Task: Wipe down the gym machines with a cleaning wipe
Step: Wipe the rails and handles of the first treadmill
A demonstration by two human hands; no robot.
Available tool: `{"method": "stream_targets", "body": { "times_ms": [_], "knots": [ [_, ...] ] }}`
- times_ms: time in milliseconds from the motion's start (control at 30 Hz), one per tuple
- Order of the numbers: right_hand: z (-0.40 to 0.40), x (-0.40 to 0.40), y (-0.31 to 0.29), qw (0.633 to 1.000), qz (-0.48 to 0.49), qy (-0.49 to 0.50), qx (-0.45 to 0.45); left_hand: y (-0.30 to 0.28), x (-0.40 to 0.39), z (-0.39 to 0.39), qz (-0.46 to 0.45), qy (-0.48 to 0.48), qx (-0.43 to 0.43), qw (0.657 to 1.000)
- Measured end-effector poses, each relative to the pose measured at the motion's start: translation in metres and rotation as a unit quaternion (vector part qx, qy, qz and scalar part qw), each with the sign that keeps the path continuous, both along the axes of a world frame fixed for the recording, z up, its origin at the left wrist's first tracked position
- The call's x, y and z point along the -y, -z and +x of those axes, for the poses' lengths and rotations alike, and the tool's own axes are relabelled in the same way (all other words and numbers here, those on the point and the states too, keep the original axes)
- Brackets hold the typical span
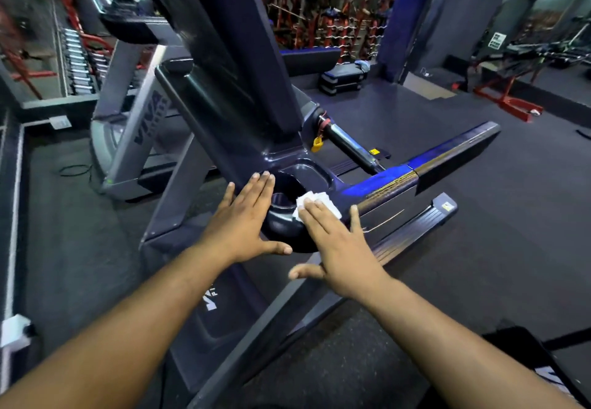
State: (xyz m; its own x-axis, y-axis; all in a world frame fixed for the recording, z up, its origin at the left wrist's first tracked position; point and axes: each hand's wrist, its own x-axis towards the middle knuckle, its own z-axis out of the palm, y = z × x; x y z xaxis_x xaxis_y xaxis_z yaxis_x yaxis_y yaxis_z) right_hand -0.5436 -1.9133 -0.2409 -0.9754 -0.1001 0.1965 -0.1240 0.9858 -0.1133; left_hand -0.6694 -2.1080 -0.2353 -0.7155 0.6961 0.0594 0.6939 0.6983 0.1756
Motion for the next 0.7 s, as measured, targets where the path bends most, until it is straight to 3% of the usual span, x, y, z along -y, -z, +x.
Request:
{"method": "stream_targets", "body": {
  "times_ms": [133, 233, 367, 467, 600, 700],
  "knots": [
    [-0.003, -0.028, 0.012, 0.996, 0.022, 0.034, -0.083, 0.001, 0.002, -0.002, 0.006, 0.007, 0.002, 1.0],
    [0.004, -0.018, 0.024, 0.994, -0.011, 0.053, -0.097, 0.005, 0.008, -0.005, 0.021, 0.01, 0.01, 1.0],
    [-0.009, 0.018, 0.019, 0.995, 0.02, -0.012, -0.094, 0.008, 0.011, -0.011, 0.016, 0.011, -0.001, 1.0],
    [-0.022, 0.009, 0.01, 0.995, 0.02, 0.01, -0.098, 0.006, 0.013, -0.013, 0.008, 0.013, 0.004, 1.0],
    [-0.039, -0.032, -0.008, 0.996, 0.002, 0.087, -0.028, 0.003, 0.013, -0.014, 0.0, 0.013, 0.025, 1.0],
    [-0.066, -0.039, -0.033, 0.995, 0.004, 0.082, 0.059, 0.0, 0.007, -0.015, 0.006, 0.01, 0.04, 0.999]
  ]
}}
